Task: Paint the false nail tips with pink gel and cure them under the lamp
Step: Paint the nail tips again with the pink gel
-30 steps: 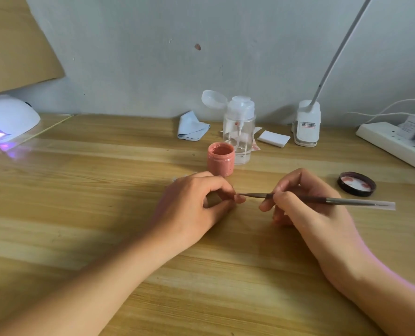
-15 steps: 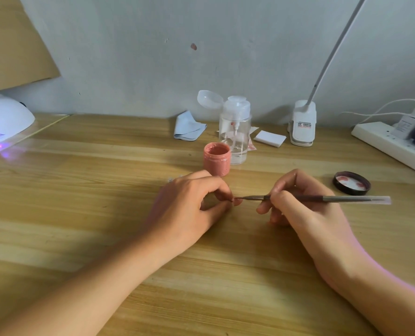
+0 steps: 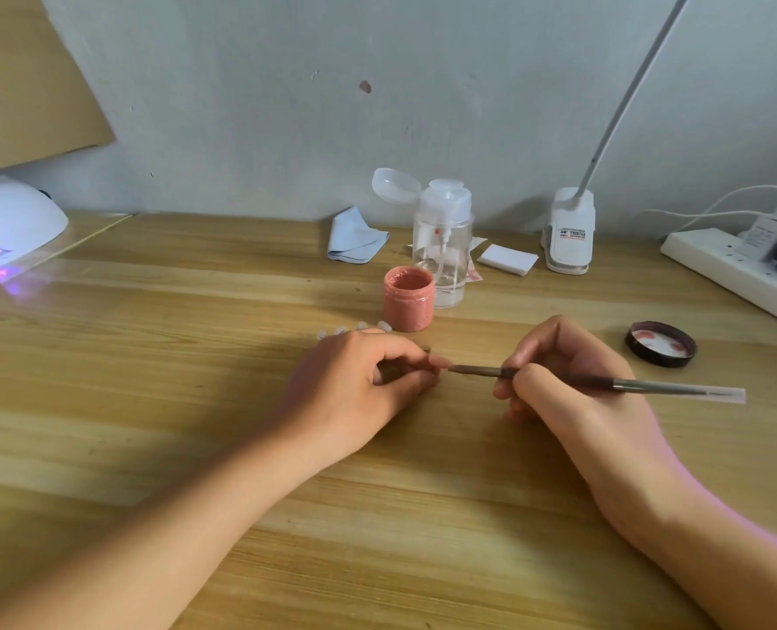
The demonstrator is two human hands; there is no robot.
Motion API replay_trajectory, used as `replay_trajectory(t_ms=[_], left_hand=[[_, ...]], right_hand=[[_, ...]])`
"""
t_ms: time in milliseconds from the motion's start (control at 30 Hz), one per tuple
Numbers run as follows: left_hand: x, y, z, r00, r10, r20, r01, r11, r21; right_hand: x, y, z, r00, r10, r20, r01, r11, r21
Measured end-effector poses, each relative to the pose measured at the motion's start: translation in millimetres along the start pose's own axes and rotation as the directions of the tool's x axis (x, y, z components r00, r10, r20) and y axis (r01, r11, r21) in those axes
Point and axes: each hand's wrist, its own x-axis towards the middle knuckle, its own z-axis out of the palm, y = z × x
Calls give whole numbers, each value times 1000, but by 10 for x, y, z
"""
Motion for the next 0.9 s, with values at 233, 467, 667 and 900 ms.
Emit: replay_trajectory(t_ms=[233,467,667,900], left_hand=[[-5,5,-6,1000,-1,-1,1,1000,-11],[-7,-1,-11,1000,-11,2,11,1000,-14],[-4,8,-5,1000,-18,-7,18,1000,-16],[-10,14,-11,1000,-10,0,10,1000,-13]], right_hand=[[-1,0,4,1000,-12,-7,11,998,-60],[-10,-11,9,999,-16,-35,13,998,-61],[-11,-10,13,999,-23,-43,19,997,-80],[-14,-18,14,998,-9,-57,7,999,-39]])
